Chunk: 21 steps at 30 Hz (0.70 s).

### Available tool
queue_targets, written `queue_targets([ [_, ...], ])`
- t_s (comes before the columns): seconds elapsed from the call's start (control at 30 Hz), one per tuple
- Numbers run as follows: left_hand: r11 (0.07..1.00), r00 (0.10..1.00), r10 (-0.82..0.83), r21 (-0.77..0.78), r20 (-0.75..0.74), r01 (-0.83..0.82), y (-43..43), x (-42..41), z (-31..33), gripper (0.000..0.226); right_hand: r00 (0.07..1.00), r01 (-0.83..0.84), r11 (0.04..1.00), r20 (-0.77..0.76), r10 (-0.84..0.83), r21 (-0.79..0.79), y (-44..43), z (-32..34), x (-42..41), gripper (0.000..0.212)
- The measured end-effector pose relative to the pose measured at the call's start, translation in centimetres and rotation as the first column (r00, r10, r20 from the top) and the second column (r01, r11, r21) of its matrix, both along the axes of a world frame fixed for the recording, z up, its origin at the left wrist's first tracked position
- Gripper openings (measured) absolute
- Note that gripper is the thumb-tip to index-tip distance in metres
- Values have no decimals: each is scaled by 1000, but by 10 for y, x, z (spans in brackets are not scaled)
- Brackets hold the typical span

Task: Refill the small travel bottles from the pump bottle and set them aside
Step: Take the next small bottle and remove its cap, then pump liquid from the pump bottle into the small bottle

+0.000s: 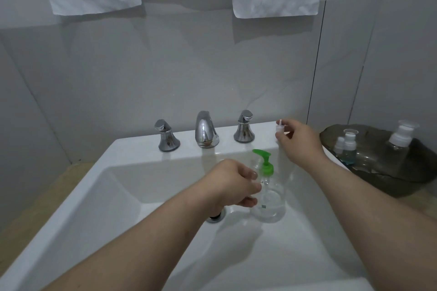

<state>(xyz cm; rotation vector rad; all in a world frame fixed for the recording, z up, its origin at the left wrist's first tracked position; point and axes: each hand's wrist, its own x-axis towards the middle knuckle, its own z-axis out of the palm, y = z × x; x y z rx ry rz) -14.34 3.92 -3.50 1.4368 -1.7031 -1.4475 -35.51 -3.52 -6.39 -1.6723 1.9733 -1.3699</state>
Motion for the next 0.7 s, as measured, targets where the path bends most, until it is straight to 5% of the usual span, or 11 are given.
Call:
queue_targets([
  [0.23,1000,1000,22,-11,16,-21,-8,4,-5,22,998,43,999,51,-42,-14,7,4,4,74],
  [0.4,994,987,33,-109,160,-16,-19,12,-13,27,989,122,974,103,-104,-189,35,20,17,11],
  [0.57,986,968,6,-163,252,37,-25,24,-19,21,973,-217,960,114,199,175,49,16,29,12],
  [0.7,987,965,24,-160,260,18,-35,31,-22,23,903,-412,759,115,414,504,51,9,22,56],
])
